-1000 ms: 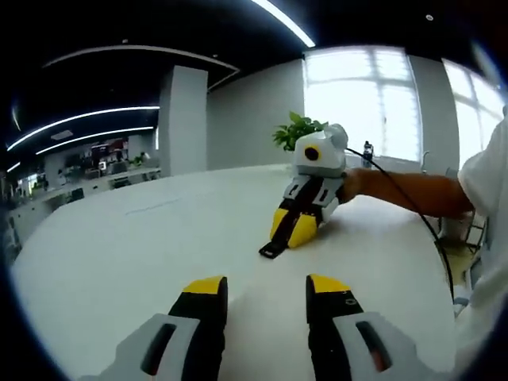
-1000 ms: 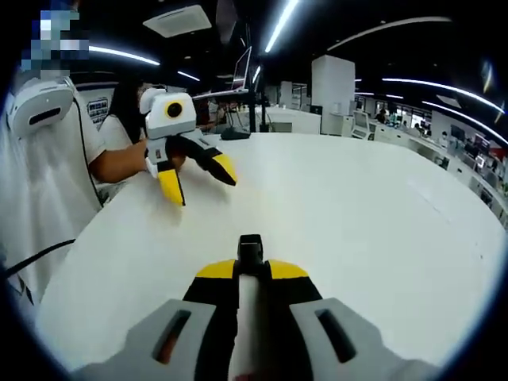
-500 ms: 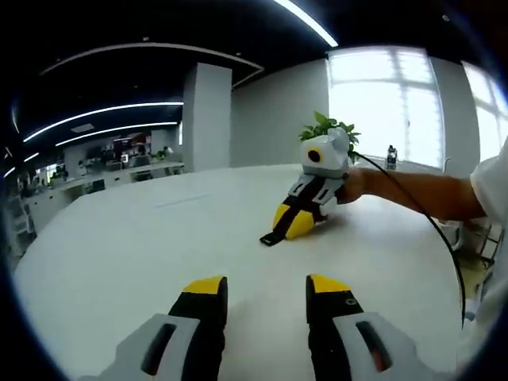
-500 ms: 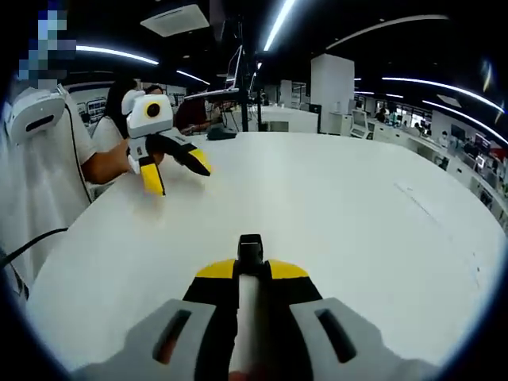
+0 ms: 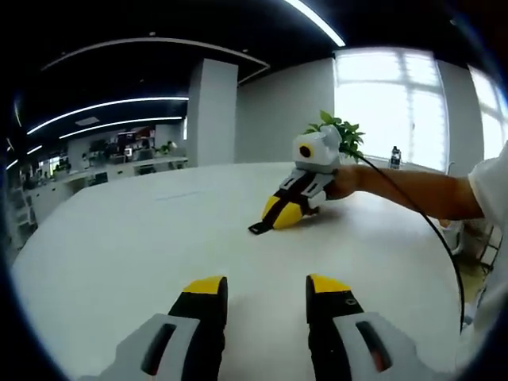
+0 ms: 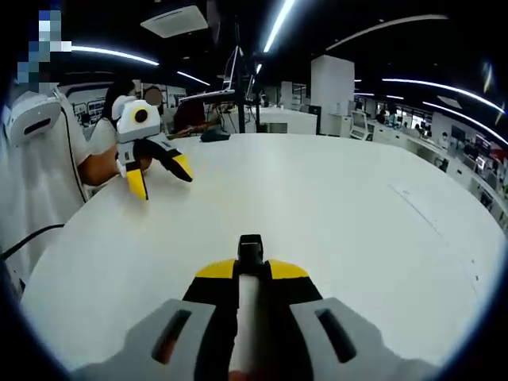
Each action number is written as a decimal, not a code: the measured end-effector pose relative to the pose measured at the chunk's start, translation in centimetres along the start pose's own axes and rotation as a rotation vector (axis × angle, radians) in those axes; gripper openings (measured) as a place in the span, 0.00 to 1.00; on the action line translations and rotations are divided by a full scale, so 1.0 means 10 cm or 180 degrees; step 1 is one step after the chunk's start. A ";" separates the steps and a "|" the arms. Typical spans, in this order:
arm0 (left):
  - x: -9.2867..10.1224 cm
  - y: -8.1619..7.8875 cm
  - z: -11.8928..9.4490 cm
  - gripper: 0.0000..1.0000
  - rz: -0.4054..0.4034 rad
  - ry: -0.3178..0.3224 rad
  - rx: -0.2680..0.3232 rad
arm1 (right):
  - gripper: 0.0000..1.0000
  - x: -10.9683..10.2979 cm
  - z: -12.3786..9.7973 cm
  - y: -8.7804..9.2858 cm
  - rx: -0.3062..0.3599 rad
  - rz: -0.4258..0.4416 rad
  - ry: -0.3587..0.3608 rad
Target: Snap the two parts of the plastic buckle together until the buckle closes and remains connected.
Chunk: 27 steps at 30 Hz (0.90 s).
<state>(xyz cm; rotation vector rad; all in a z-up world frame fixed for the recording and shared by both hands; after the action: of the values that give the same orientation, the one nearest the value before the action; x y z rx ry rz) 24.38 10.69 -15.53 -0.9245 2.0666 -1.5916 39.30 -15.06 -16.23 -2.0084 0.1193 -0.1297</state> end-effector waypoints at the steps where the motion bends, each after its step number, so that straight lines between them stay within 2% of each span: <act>1: -0.01 0.00 0.00 0.39 -0.0008 0.0007 0.0002 | 0.12 0.00 0.00 0.00 0.0002 -0.0005 0.0001; 9: -0.02 -0.03 -0.01 0.39 -0.0004 0.0000 0.0020 | 0.13 -0.01 -0.01 0.00 0.0016 0.0011 0.0006; 12: -0.02 -0.02 -0.02 0.39 -0.0007 -0.0009 0.0017 | 0.21 -0.02 -0.01 0.00 0.0027 0.0038 0.0000; 24: -0.03 -0.03 -0.04 0.39 -0.0018 -0.0015 0.0032 | 0.27 -0.02 -0.02 0.01 0.0085 0.0076 0.0086; 27: -0.02 -0.03 -0.04 0.39 -0.0012 -0.0023 0.0030 | 0.33 -0.03 -0.03 0.01 0.0095 0.0082 0.0113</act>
<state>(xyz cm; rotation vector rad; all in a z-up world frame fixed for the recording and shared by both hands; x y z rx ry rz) 24.37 11.06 -15.13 -0.9301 2.0521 -1.5963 38.93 -15.30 -16.22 -1.9747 0.1647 -0.1498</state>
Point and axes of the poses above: the point that each gripper's makers call its tool centre point, and the gripper's own axes: z roughly forward along the fingers, x roughly to its right, y roughly out of its underside, the point moved 10 cm from there along -z, roughly backward along the fingers, and after that the axes turned 3 degrees about x, right-handed, at the moved point
